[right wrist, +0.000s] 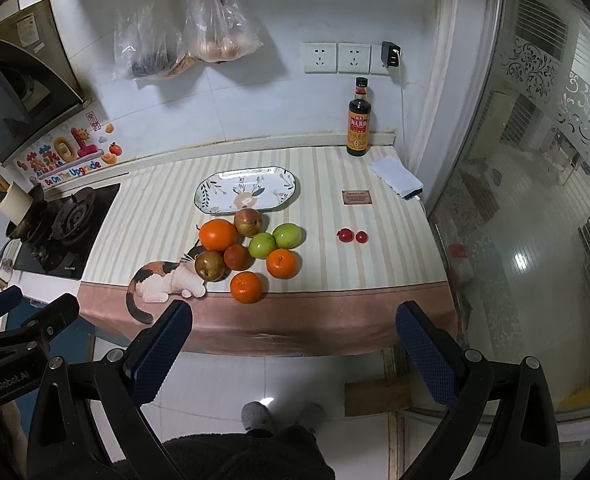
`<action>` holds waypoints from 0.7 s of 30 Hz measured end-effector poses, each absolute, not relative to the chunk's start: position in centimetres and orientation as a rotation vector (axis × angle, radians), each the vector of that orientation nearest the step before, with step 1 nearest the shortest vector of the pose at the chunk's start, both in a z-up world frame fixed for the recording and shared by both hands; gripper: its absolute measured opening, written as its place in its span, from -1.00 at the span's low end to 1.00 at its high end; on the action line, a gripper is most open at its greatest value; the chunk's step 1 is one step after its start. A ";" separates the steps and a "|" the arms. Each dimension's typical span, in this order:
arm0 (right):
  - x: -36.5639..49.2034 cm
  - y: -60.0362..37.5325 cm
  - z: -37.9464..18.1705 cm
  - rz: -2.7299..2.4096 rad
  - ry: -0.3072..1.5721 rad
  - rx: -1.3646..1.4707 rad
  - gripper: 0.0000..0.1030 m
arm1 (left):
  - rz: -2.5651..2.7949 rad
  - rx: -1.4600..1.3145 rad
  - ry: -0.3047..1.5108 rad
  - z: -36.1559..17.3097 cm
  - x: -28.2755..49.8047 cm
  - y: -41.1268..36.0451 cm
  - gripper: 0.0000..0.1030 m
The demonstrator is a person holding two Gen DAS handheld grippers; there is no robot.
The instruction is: Organize fruits
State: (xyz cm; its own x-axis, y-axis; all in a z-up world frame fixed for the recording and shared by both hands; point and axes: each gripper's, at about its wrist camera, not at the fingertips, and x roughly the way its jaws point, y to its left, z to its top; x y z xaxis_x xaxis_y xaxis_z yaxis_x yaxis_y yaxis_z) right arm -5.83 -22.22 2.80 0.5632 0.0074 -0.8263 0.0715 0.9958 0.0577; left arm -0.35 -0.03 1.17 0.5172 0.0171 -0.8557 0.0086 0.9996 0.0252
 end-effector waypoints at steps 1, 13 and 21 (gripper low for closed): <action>-5.8 -22.2 2.8 -0.038 0.973 0.089 1.00 | 0.005 0.026 1.027 1.2 -0.4 0.0 1.00; -5.9 -22.0 3.1 -0.035 0.965 0.089 1.00 | 0.006 0.024 1.020 1.4 -0.3 0.1 1.00; -6.2 -21.8 3.6 -0.026 0.953 0.089 1.00 | 0.010 0.025 1.016 1.6 -0.2 0.1 1.00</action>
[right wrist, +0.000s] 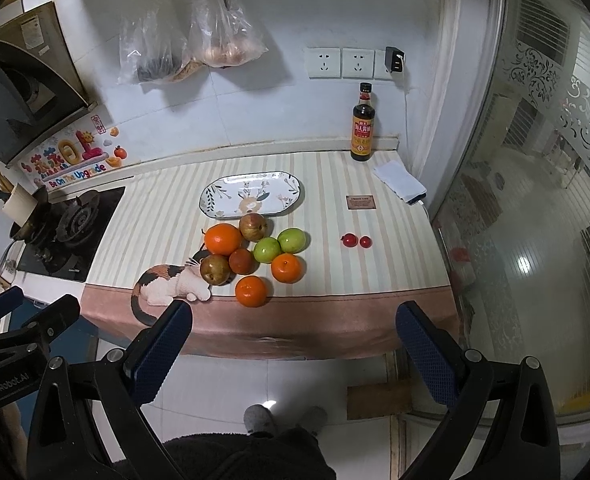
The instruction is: Organize fruits
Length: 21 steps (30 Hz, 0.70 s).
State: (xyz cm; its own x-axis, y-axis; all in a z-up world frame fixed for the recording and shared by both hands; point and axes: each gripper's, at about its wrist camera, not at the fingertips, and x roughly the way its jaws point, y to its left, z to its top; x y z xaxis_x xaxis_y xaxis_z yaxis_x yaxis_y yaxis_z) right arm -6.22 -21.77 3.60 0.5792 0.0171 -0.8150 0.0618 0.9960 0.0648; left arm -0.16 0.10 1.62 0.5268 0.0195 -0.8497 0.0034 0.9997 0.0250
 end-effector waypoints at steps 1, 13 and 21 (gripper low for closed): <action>-6.2 -21.7 3.6 -0.024 0.952 0.090 1.00 | 0.010 0.025 1.016 1.6 -0.2 0.1 1.00; -6.5 -21.1 4.1 -0.015 0.947 0.091 1.00 | 0.011 0.019 1.002 2.6 -0.5 0.8 1.00; -6.5 -21.0 4.1 -0.013 0.946 0.093 1.00 | 0.011 0.019 1.000 2.6 -0.6 0.8 1.00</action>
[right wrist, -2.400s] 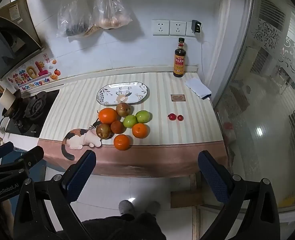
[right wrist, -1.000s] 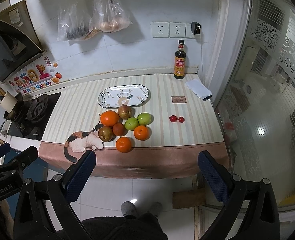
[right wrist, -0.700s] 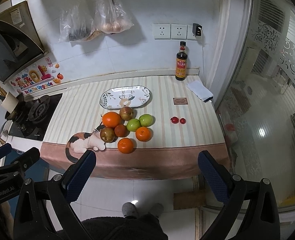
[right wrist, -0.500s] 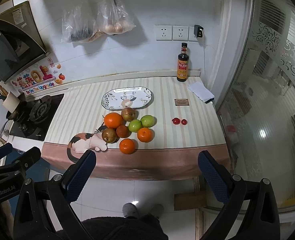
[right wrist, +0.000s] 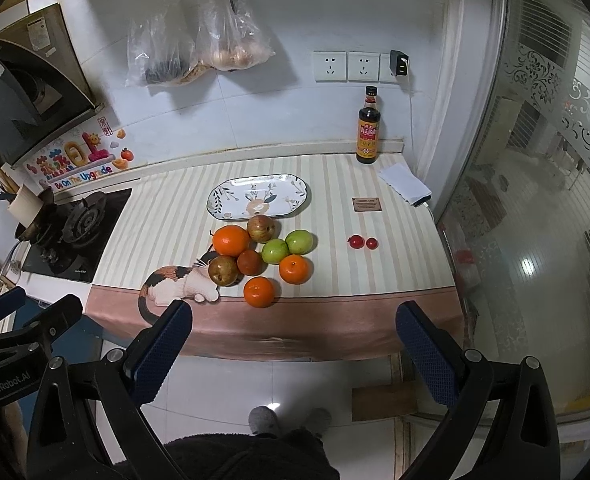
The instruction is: Organize fruits
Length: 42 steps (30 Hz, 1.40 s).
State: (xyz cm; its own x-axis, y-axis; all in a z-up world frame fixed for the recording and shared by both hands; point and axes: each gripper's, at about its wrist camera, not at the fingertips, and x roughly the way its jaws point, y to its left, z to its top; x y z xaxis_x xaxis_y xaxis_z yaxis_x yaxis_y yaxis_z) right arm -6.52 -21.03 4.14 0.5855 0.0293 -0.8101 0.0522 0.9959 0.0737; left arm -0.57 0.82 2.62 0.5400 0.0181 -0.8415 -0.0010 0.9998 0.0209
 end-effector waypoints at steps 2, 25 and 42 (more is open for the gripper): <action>-6.5 -21.0 4.1 -0.013 0.945 0.095 1.00 | 0.012 0.018 0.999 2.7 -0.6 0.8 1.00; -6.8 -20.8 4.4 -0.002 0.938 0.098 1.00 | 0.012 0.017 0.988 3.2 -1.0 1.4 1.00; 1.8 -25.1 -4.1 0.107 1.026 0.305 1.00 | 0.260 0.140 1.002 -3.9 7.3 1.9 1.00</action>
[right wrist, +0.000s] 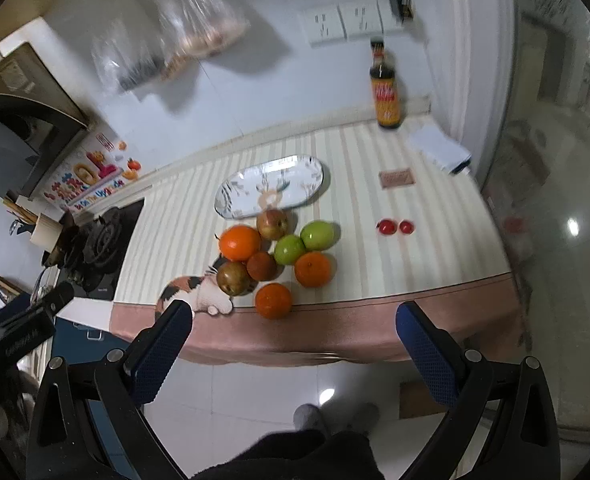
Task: Organize fruits
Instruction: 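Grasp a large orange with the left tool while the right tool grasps a tangerine, then carry both oranges over the deer plate and open both tools to release them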
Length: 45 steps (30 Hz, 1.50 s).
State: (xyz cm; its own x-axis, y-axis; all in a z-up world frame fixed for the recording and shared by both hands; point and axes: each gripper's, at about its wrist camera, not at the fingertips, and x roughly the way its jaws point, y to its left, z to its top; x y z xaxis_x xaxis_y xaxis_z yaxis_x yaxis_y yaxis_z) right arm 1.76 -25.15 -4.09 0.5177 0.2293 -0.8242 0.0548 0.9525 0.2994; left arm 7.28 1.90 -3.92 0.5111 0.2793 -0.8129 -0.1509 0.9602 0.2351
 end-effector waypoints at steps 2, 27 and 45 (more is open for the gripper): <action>3.8 -24.9 -6.4 0.110 1.061 0.306 1.00 | 0.249 0.143 1.043 -5.5 9.0 2.3 1.00; 20.9 -23.4 -32.6 -0.115 1.454 0.585 0.53 | -0.248 0.244 1.685 -30.4 33.9 -2.6 1.00; 23.6 -21.2 -36.0 -0.040 1.557 0.556 0.40 | -0.222 0.178 1.638 -29.1 32.5 2.2 0.61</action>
